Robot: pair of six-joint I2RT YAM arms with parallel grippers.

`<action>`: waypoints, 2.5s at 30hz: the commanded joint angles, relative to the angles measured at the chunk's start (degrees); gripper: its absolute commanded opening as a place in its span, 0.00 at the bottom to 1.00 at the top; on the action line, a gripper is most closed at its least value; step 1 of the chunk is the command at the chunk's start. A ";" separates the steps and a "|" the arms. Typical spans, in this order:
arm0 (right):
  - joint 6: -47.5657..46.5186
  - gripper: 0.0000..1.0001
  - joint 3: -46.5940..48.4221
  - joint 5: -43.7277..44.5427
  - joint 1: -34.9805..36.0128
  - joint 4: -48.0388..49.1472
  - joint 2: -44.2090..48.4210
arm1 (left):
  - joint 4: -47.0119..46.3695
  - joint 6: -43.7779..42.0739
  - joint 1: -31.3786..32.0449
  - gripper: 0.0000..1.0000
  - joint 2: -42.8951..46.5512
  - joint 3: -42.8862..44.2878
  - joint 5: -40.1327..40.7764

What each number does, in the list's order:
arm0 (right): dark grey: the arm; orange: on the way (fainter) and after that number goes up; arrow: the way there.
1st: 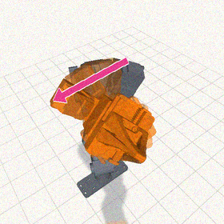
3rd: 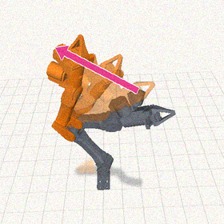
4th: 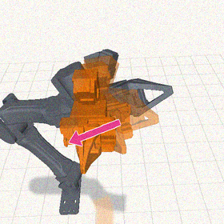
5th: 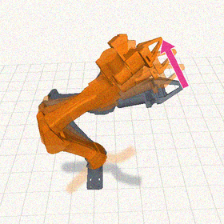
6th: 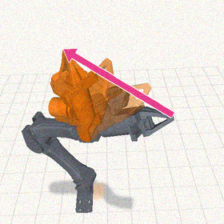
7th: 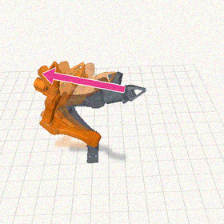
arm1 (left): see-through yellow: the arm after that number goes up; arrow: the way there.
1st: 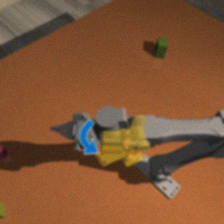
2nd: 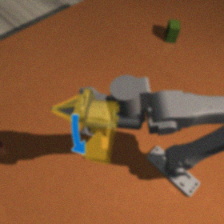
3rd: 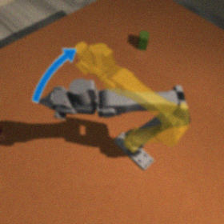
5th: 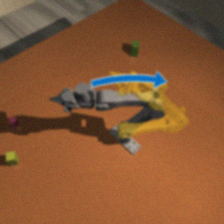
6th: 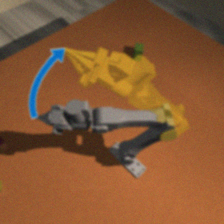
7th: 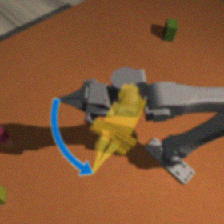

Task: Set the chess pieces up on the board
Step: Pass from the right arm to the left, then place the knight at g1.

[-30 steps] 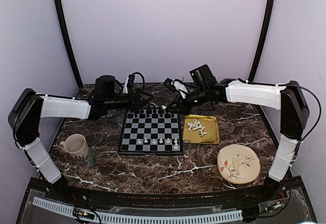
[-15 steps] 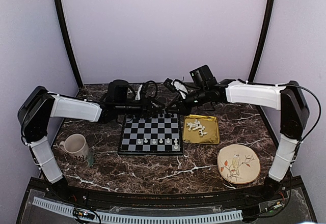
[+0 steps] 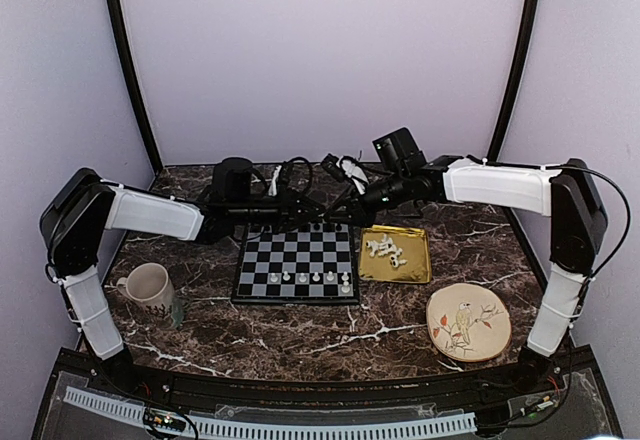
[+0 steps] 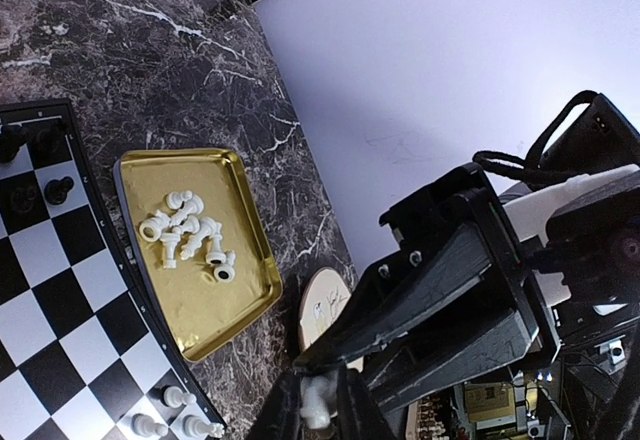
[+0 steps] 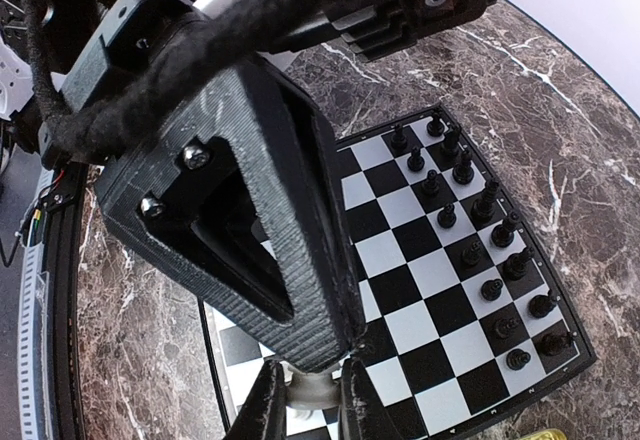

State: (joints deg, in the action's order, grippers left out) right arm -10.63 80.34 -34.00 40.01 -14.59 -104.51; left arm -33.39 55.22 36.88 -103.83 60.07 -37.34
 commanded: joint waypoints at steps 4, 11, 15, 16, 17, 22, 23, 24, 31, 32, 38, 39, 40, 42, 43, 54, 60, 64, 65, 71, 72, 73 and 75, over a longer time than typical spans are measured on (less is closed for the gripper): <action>-0.09 0.14 -0.35 -0.54 -0.19 1.19 -0.08 | -4.06 0.97 0.16 0.05 -0.38 0.92 -2.30; -3.22 0.39 -0.95 -5.89 -4.89 -3.11 3.05 | 6.38 -10.24 0.25 0.03 3.27 3.21 -1.38; 0.90 0.50 -3.95 -13.09 -13.20 1.19 6.15 | 20.93 -25.96 1.46 0.03 6.14 5.51 3.14; 1.41 0.51 -4.03 -13.12 -14.39 1.64 6.38 | 24.84 -30.25 2.27 0.03 6.56 6.33 4.94; 1.70 0.51 -3.92 -12.36 -15.19 1.74 6.51 | 28.09 -35.23 3.46 0.03 6.85 7.21 7.21; 1.32 0.51 -3.45 -10.31 -16.19 1.31 6.84 | 37.78 -57.04 11.37 0.03 7.53 8.41 18.53; 1.36 0.51 -3.43 -10.16 -16.19 1.40 6.86 | 38.79 -59.56 12.74 0.03 7.44 8.27 19.83; 1.32 0.51 -3.39 -10.03 -16.19 1.33 6.74 | 39.58 -61.30 13.84 0.03 7.15 8.18 21.06; 0.99 0.51 -3.03 -10.74 -16.19 0.60 5.97 | 40.68 -62.50 16.11 0.03 3.77 9.21 22.50; 0.84 0.51 -3.14 -10.81 -16.19 0.54 6.10 | 41.11 -62.57 16.11 0.03 2.95 9.67 22.35; 0.33 0.51 -3.17 -10.91 -16.19 0.33 6.42 | 41.88 -63.87 16.38 0.03 -0.76 10.69 22.60; 0.21 0.51 -3.21 -10.91 -16.19 0.24 6.41 | 41.80 -63.92 16.38 0.03 -1.26 10.76 22.72; 0.18 0.51 -3.18 -10.92 -16.19 0.18 6.42 | 41.70 -64.00 16.38 0.03 -1.61 10.82 22.86; 0.00 0.51 -3.17 -10.99 -16.19 0.11 6.36 | 41.43 -64.01 16.46 0.03 -2.34 10.92 22.85; -0.01 0.51 -3.17 -11.08 -16.19 0.09 6.28 | 41.36 -63.99 16.47 0.03 -2.65 10.93 22.78; -0.26 0.50 -2.99 -11.77 -16.19 -0.25 5.54 | 40.76 -64.01 16.47 0.04 -4.95 11.07 23.53; -0.27 0.50 -2.77 -12.18 -16.19 -0.55 4.67 | 40.58 -63.93 16.46 0.04 -5.82 11.16 24.24; -0.34 0.50 -2.64 -12.41 -16.19 -0.72 4.42 | 40.20 -63.84 16.47 0.04 -6.40 11.48 24.63; -0.35 0.50 -2.64 -12.47 -16.19 -0.77 4.40 | 40.30 -63.83 16.47 0.04 -6.60 11.59 25.01; -0.41 0.50 -2.57 -12.72 -16.19 -0.96 4.10 | 40.38 -63.66 16.47 0.08 -7.45 12.17 25.17; -0.44 0.50 -2.55 -12.75 -16.19 -1.01 4.07 | 40.51 -63.66 16.47 0.09 -7.52 12.29 25.13; -0.44 0.50 -2.48 -12.78 -16.19 -1.10 4.05 | 40.52 -63.66 16.47 0.09 -7.60 12.33 25.12; -0.44 0.50 -2.42 -12.85 -16.17 -1.21 3.96 | 40.66 -63.66 16.47 0.11 -7.61 12.35 25.24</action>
State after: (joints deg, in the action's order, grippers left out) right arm -10.46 76.77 -45.54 23.75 -16.16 -99.81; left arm 6.90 -7.97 53.21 -111.46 71.22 -12.53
